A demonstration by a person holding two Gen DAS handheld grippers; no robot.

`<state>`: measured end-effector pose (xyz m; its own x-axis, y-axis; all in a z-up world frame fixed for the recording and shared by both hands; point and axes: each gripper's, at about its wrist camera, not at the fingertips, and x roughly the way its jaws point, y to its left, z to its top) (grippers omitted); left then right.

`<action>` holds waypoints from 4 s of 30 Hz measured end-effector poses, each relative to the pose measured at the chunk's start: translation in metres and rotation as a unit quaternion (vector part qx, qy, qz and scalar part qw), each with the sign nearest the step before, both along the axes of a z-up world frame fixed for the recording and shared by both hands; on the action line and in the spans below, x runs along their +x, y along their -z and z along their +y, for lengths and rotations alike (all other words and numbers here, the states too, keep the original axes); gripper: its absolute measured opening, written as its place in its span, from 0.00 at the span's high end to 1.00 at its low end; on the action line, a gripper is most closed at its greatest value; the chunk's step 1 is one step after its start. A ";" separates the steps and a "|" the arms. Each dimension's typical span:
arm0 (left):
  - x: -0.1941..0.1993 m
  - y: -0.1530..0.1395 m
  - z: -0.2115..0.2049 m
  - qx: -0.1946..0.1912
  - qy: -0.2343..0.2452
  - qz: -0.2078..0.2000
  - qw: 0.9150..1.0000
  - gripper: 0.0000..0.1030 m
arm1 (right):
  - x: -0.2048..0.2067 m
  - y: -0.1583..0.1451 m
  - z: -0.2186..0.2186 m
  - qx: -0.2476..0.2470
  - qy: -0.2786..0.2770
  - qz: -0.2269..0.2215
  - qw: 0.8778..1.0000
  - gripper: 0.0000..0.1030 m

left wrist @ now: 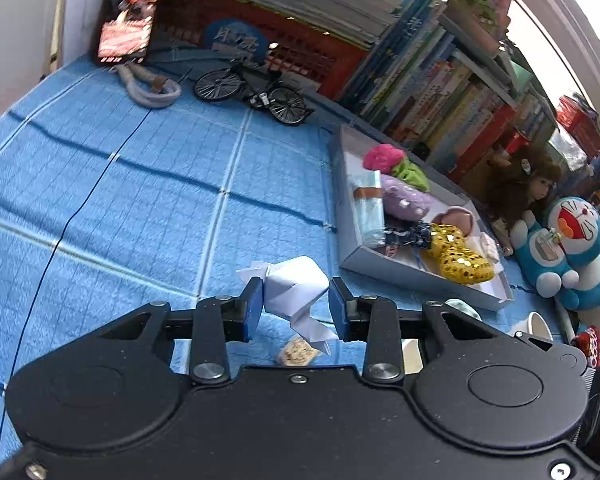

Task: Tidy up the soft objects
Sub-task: 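Carry the white paper and mint checked scrunchie over the tray and lower them with both tools, then open both grippers to release the paper and scrunchie into the tray, then move the left tool to the beige printed cork tag while the right approaches the white fluffy pompom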

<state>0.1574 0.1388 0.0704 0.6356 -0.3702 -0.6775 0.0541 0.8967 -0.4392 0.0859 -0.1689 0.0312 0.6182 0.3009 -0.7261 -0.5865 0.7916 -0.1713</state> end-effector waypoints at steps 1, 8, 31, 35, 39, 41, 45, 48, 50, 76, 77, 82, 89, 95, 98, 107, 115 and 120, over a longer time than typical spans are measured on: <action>0.000 -0.005 -0.003 0.002 0.005 -0.004 1.000 0.68 | -0.002 -0.004 -0.002 0.008 0.002 -0.004 1.000 0.46; 0.002 -0.037 -0.033 0.014 0.040 -0.028 0.999 0.68 | -0.013 -0.037 -0.016 0.050 0.011 -0.035 0.998 0.46; 0.091 -0.081 -0.171 0.066 0.107 -0.047 0.991 0.68 | 0.087 -0.081 -0.105 0.177 0.179 -0.005 0.968 0.45; 0.107 -0.068 -0.189 0.096 0.105 -0.041 0.989 0.68 | 0.103 -0.070 -0.116 0.192 0.202 0.011 0.960 0.45; 0.125 -0.054 -0.203 0.113 0.099 -0.033 0.988 0.68 | 0.118 -0.061 -0.128 0.203 0.228 0.024 0.952 0.45; 0.136 -0.047 -0.209 0.115 0.098 -0.027 0.988 0.68 | 0.127 -0.056 -0.135 0.215 0.242 0.031 0.946 0.45; 0.155 -0.035 -0.215 0.107 0.085 -0.016 0.991 0.68 | 0.145 -0.047 -0.144 0.227 0.263 0.050 0.937 0.45; 0.168 -0.026 -0.220 0.112 0.081 -0.009 0.990 0.68 | 0.156 -0.042 -0.151 0.237 0.268 0.057 0.932 0.45; 0.174 -0.021 -0.223 0.119 0.080 -0.006 0.990 0.68 | 0.161 -0.042 -0.154 0.243 0.272 0.059 0.929 0.45; 0.180 -0.015 -0.236 0.138 0.088 0.007 0.987 0.44 | 0.177 -0.034 -0.169 0.317 0.271 0.084 0.905 0.16; 0.177 -0.019 -0.235 0.138 0.088 0.004 0.986 0.42 | 0.174 -0.037 -0.170 0.318 0.269 0.082 0.905 0.14; 0.159 -0.035 -0.225 0.146 0.090 -0.007 0.985 0.37 | 0.158 -0.053 -0.174 0.330 0.267 0.067 0.903 0.12; 0.126 -0.057 -0.203 0.147 0.095 -0.026 0.984 0.33 | 0.124 -0.078 -0.178 0.330 0.259 0.031 0.907 0.10; 0.092 -0.071 -0.170 0.140 0.095 -0.050 0.984 0.32 | 0.081 -0.096 -0.172 0.293 0.232 -0.022 0.927 0.05; 0.073 -0.076 -0.149 0.138 0.093 -0.059 0.984 0.31 | 0.059 -0.098 -0.171 0.277 0.221 -0.041 0.934 0.05; 0.022 -0.080 -0.078 0.142 0.077 -0.052 0.985 0.32 | 0.016 -0.105 -0.162 0.239 0.194 -0.040 0.951 0.04; -0.032 -0.058 -0.016 0.120 0.020 -0.057 0.991 0.43 | 0.020 -0.122 -0.133 0.288 0.181 0.068 0.938 0.04; -0.059 -0.027 0.003 0.108 0.017 -0.062 0.992 0.61 | 0.023 -0.126 -0.107 0.284 0.177 0.071 0.940 0.05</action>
<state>0.0984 0.1420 0.0970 0.7091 -0.2463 -0.6607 0.1266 0.9663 -0.2243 0.1093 -0.2763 0.1567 0.6620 0.4583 -0.5931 -0.2545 0.8817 0.3974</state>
